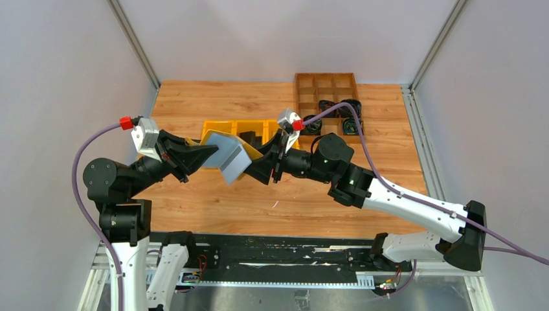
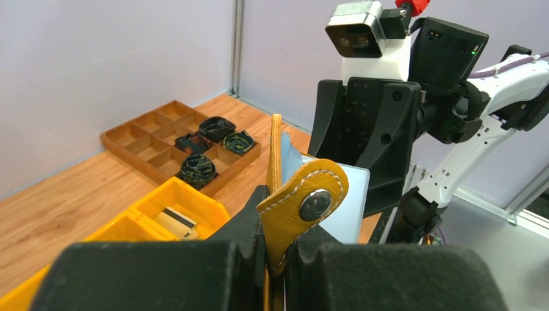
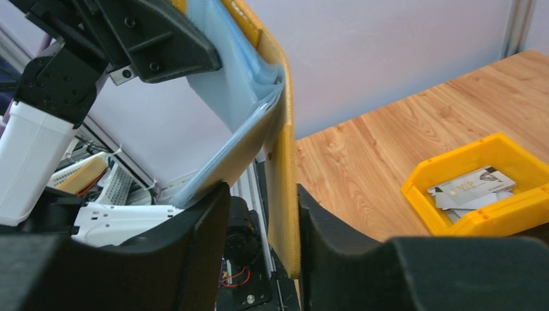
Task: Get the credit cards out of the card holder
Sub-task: Remove the credit card from the card holder.
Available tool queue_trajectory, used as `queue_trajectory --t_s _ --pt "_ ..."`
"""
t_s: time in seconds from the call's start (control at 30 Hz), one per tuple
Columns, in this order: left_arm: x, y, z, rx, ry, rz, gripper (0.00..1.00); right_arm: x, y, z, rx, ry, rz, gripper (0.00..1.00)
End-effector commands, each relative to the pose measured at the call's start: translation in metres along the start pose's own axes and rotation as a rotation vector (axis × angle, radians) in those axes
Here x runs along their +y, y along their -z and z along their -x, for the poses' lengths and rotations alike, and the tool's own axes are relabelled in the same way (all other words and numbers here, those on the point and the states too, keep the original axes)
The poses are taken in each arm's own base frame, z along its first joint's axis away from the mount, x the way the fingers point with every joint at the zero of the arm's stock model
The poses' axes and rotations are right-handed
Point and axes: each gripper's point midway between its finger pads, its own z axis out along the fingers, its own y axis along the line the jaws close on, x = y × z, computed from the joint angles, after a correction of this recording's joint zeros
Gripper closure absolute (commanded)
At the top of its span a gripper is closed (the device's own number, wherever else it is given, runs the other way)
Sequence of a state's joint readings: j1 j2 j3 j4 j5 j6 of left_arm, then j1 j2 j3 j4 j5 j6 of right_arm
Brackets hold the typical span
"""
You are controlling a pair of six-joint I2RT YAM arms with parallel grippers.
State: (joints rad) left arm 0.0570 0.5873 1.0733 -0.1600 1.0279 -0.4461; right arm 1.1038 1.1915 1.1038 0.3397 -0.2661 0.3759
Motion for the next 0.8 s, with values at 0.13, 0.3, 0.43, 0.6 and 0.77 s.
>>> queue_trajectory --t_s 0.13,0.3,0.43,0.6,0.77 --pt "-0.003 0.000 0.008 -0.011 0.004 0.000 1.00 0.043 0.006 -0.004 0.061 0.043 0.257 0.45" --pt "-0.006 -0.001 0.013 -0.026 0.024 -0.010 1.00 0.049 0.010 0.004 0.027 0.053 0.281 0.50" --pt "-0.007 -0.001 0.014 -0.028 0.032 -0.013 1.00 0.050 0.011 0.009 0.011 0.059 0.284 0.63" --pt "-0.007 -0.001 0.016 -0.028 0.036 -0.010 1.00 0.052 0.015 0.011 0.003 0.067 0.288 0.70" --pt "-0.006 -0.003 0.017 -0.037 0.049 -0.012 1.00 0.052 0.016 0.012 0.001 0.066 0.282 0.72"
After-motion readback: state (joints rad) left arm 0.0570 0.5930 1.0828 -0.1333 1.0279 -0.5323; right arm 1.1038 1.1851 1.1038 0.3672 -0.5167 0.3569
